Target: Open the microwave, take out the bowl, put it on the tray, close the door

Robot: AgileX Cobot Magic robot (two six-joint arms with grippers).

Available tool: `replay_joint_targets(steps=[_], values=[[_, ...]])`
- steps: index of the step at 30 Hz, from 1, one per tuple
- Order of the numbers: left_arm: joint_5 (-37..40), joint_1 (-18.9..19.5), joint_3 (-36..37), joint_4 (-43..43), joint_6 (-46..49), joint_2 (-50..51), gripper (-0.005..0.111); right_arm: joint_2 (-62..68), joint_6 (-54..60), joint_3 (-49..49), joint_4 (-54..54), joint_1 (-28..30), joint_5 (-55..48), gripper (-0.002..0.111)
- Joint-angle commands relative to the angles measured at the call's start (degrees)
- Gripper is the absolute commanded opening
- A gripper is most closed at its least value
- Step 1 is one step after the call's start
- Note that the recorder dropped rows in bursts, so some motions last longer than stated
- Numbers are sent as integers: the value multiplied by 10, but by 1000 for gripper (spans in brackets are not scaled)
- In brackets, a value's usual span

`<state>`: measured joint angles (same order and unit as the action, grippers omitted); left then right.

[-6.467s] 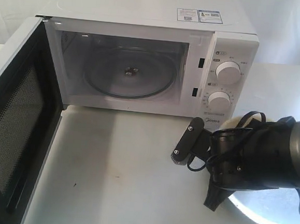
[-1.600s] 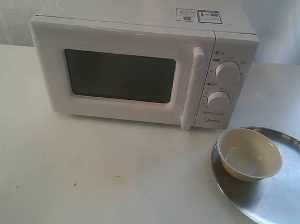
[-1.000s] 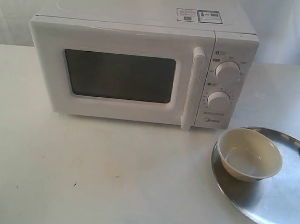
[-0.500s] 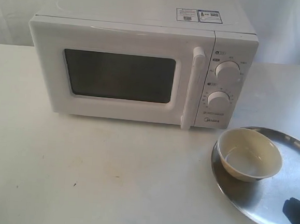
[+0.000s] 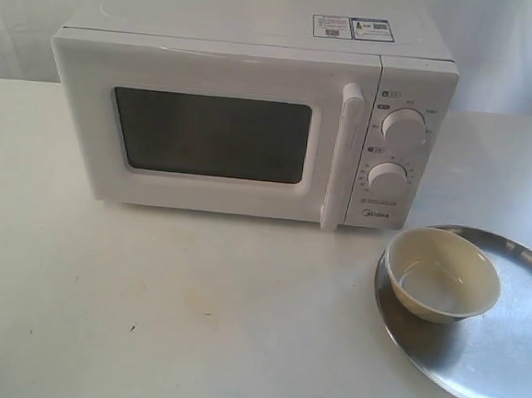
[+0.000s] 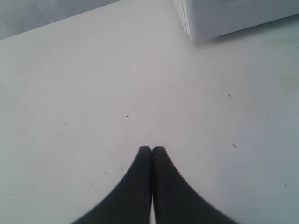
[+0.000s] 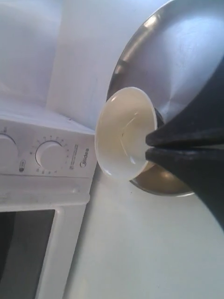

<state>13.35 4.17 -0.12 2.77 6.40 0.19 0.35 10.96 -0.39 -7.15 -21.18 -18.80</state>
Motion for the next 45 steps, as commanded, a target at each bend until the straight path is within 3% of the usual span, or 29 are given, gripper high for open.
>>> replay_joint_targets(steps=[1, 11, 26, 45], values=[[0, -2, 1, -2, -2, -2, 0, -3, -42, 4, 22, 18, 4, 0], [0, -2, 1, -2, -2, -2, 0, -3, -113, 4, 51, 44, 3, 0], [0, -2, 1, -2, -2, -2, 0, -3, -110, 4, 60, 93, 3, 0], [0, -2, 1, -2, -2, -2, 0, -3, -110, 4, 57, 96, 1, 0]])
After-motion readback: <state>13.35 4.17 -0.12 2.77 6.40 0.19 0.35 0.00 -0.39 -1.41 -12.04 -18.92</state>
